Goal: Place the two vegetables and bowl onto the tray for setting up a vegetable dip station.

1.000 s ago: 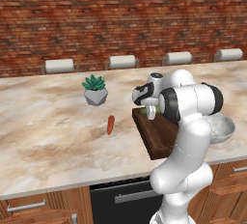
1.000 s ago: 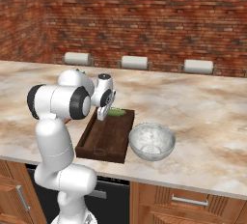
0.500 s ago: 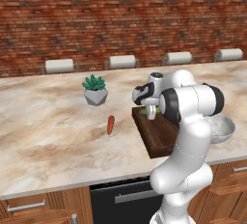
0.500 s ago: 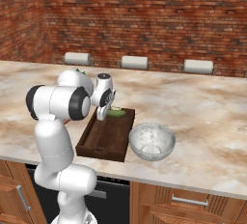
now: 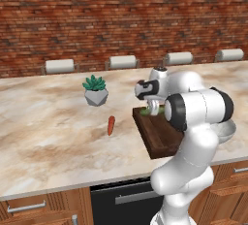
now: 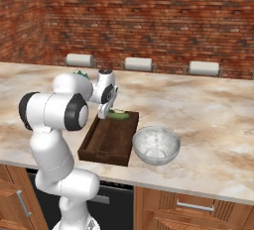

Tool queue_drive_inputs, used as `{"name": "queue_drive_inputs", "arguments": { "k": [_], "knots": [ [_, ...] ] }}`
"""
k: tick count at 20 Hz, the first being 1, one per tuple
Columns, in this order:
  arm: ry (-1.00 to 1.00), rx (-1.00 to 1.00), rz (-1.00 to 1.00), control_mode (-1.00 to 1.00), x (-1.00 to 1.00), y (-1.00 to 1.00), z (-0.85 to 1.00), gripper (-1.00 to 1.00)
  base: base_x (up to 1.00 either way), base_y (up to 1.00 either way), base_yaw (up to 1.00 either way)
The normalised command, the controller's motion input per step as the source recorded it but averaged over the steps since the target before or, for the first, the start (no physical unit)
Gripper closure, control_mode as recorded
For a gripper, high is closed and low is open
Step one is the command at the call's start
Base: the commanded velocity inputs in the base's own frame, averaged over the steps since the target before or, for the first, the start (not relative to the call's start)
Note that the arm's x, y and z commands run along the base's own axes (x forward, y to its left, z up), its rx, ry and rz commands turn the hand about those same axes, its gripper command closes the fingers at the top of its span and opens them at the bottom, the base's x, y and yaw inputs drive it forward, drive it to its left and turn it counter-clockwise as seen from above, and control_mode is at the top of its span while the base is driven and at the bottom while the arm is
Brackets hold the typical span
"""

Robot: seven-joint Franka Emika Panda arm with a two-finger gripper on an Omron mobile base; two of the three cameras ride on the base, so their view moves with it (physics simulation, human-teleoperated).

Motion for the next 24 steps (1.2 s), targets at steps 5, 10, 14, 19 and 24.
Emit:
{"name": "queue_drive_inputs", "arguments": {
  "k": [5,10,14,19,24],
  "knots": [
    [0.09,0.0,0.1,-1.0,-0.28,0.07,0.43,-1.0,0.0,0.0,0.0],
    [0.19,-0.02,0.37,-1.0,-0.04,0.44,0.16,-1.0,0.0,0.0,0.0],
    [0.22,-0.03,0.44,-1.0,-0.07,0.53,0.03,-1.0,0.0,0.0,0.0],
    [0.2,-0.02,0.48,-1.0,-0.1,0.56,0.0,-1.0,0.0,0.0,0.0],
    [0.02,0.0,0.39,-1.0,-0.08,0.33,0.0,-1.0,0.0,0.0,0.0]
  ]
}}
